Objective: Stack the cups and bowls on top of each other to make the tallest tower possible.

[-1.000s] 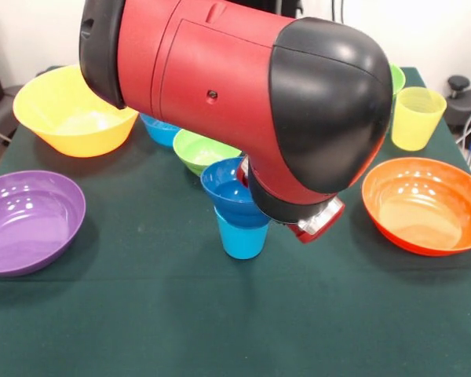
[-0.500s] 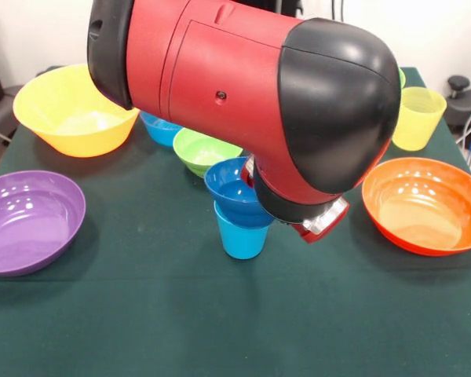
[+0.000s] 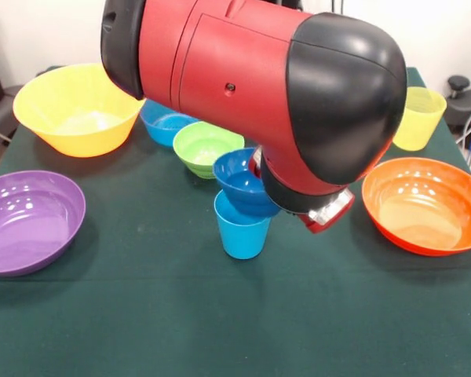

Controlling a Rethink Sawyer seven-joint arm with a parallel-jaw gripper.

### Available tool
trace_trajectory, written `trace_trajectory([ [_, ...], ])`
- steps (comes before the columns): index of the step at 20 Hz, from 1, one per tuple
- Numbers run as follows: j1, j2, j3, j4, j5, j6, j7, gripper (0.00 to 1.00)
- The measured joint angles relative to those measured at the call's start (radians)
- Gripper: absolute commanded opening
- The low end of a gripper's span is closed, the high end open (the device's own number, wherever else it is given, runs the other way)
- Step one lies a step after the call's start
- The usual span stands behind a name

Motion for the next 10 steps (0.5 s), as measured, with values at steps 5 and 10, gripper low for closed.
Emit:
trace_trajectory([
  [5, 0.015, -0.021, 0.016, 0.048, -0.027, -0.001, 0.0, 0.0],
  [10, 0.024, -0.043, 0.041, 0.091, -0.054, -0.027, 0.0, 0.0],
])
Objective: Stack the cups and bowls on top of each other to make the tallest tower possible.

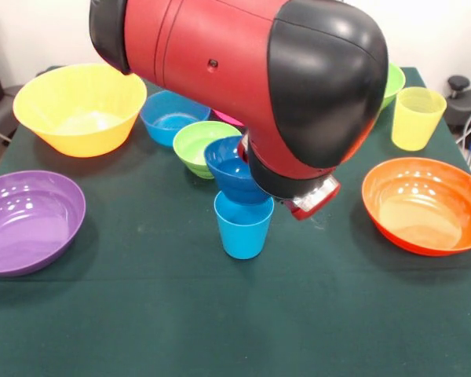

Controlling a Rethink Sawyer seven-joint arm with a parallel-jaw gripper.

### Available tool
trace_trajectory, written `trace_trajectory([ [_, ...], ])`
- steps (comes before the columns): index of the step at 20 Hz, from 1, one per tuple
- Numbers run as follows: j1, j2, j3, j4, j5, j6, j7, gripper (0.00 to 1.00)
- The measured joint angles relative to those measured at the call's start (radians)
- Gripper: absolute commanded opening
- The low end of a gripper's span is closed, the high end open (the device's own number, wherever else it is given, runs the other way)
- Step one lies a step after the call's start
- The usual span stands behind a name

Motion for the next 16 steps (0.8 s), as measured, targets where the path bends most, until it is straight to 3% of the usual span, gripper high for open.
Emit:
trace_trajectory([
  [16, 0.0, -0.019, 0.037, 0.037, -0.058, -0.068, 0.0, 0.0],
])
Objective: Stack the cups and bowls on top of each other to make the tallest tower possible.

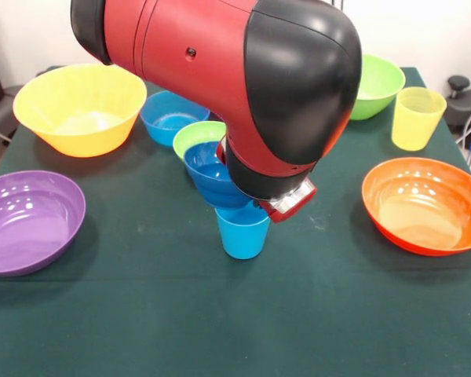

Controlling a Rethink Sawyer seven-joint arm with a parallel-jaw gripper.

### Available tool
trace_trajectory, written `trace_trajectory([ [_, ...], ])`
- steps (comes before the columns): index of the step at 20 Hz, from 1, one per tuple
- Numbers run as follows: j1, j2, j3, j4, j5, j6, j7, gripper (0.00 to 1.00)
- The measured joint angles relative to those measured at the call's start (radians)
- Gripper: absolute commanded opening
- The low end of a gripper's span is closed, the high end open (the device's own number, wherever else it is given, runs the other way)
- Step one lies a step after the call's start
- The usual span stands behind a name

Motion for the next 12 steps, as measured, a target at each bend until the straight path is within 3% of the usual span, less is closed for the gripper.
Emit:
trace_trajectory([
  [12, -0.001, 0.004, 0.017, 0.0, -0.004, 0.0, 0.0, 0.0],
])
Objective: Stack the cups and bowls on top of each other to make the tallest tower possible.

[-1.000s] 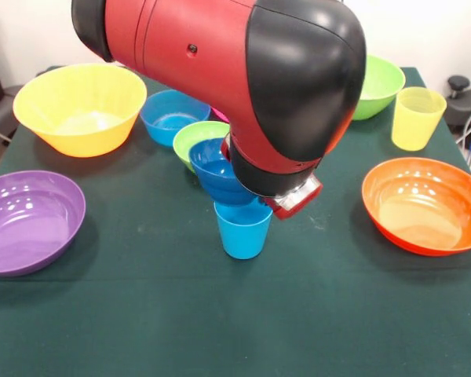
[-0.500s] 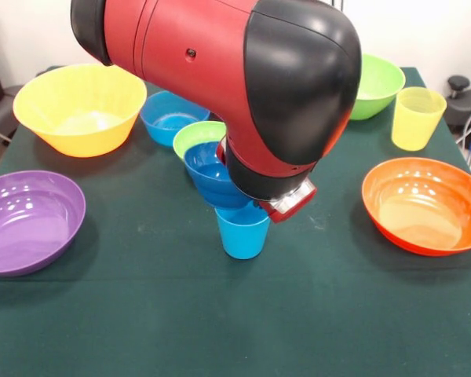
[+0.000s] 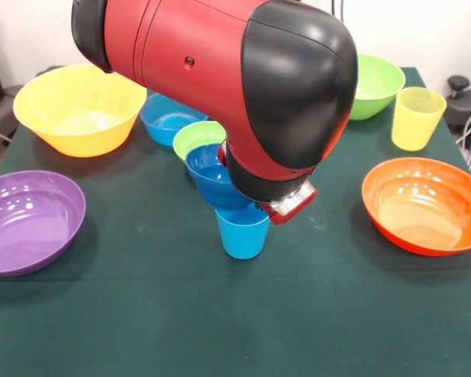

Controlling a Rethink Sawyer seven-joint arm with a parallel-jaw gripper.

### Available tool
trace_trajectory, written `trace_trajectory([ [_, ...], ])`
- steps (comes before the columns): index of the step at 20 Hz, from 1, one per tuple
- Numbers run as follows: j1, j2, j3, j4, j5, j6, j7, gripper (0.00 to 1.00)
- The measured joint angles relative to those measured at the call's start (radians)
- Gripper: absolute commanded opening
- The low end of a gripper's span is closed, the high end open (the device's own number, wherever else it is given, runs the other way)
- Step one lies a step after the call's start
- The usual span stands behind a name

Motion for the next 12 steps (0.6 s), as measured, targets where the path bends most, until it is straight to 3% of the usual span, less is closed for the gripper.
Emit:
trace_trajectory([
  [12, 0.0, 0.001, 0.013, -0.001, -0.001, 0.0, 0.0, 0.0],
])
